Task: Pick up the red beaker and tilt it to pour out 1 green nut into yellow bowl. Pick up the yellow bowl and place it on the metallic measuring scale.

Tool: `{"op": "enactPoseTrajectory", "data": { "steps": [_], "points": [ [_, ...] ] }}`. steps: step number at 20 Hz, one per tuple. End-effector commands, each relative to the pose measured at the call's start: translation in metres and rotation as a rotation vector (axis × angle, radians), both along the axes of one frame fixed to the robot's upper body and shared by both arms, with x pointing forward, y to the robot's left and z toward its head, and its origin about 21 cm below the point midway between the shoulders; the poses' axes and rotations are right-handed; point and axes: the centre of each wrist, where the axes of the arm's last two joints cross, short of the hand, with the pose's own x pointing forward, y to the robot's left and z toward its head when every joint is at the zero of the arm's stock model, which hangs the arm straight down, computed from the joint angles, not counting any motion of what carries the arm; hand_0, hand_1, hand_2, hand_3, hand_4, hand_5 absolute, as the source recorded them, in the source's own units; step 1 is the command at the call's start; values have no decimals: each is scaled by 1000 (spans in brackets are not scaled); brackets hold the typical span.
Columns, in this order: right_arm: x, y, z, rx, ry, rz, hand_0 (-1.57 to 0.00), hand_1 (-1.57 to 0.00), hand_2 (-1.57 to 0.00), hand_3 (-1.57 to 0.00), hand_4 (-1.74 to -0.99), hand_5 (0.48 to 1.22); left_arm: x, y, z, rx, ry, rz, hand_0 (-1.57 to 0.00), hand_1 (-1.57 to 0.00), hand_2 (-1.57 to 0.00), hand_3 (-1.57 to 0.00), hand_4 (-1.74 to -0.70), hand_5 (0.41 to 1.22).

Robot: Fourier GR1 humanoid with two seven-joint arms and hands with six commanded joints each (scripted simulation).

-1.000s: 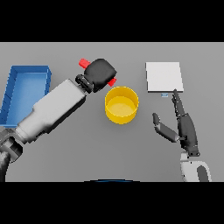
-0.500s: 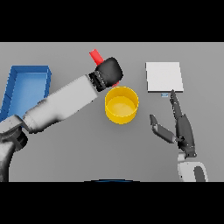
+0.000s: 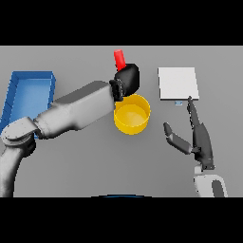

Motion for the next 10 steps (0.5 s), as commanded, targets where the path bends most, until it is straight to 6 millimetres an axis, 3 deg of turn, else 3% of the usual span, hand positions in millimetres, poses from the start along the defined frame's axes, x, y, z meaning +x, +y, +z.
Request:
{"op": "enactPoseTrajectory", "data": {
  "steps": [1, 7, 10],
  "points": [
    [-1, 1, -2, -9, -2, -4, 1, 1, 1, 1, -1159, 632, -2, -2, 1, 22, -10, -13, -1571, -1571, -1571, -1571, -1731, 1221],
    [-1, 0, 1, 10, -19, -2, 1, 1, 1, 1, -1154, 635, -6, -18, 8, 118, -70, -79, -1571, -1571, -1571, -1571, -1720, 1221],
    [-1, -1, -1, 31, -14, 2, 1, 1, 1, 1, -1157, 638, 9, -19, 44, 137, -108, -83, -1571, -1571, -1571, -1571, -1721, 1221]
  ]
}}
